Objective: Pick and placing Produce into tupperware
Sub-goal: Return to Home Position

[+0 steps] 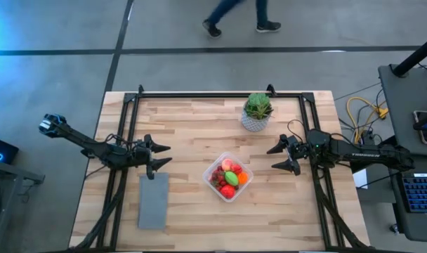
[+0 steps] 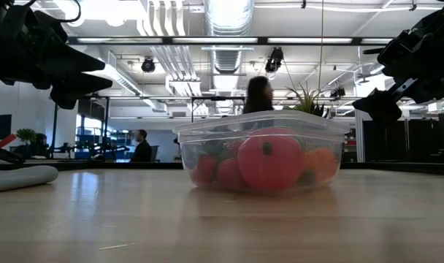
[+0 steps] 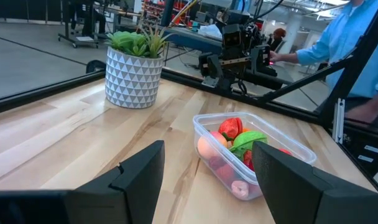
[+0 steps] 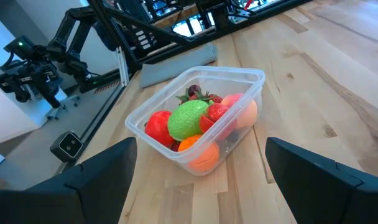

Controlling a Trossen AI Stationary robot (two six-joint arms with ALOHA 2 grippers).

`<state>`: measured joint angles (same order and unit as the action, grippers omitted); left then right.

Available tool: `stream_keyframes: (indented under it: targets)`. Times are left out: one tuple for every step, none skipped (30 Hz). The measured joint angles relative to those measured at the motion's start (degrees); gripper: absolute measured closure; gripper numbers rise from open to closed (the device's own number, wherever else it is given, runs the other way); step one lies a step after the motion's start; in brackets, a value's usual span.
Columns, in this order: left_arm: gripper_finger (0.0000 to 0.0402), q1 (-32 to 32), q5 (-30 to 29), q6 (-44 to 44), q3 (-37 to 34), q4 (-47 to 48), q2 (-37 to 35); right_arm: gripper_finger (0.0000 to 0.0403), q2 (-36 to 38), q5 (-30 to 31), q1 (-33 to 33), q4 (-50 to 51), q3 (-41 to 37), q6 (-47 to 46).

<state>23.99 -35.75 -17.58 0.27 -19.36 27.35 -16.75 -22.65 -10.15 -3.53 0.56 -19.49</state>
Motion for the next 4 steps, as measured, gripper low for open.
stream_keyframes:
  targets:
    - [0.0174, 0.0, 0.0, 0.01, 0.0, 0.0, 0.0, 0.0055, 0.0, 0.01, 0.0, 0.0, 0.0, 0.0]
    - [0.0174, 0.0, 0.0, 0.0, 0.0, -0.02, 0.0, 0.0055, 0.0, 0.01, 0.0, 0.0, 0.0, 0.0]
    - [0.0174, 0.0, 0.0, 0.0, 0.0, -0.02, 0.0, 0.0055, 0.0, -0.01, 0.0, 0.0, 0.0, 0.0]
    - [0.0174, 0.01, 0.0, 0.01, 0.0, -0.01, 0.0, 0.0055, 0.0, 0.01, 0.0, 0.0, 0.0, 0.0]
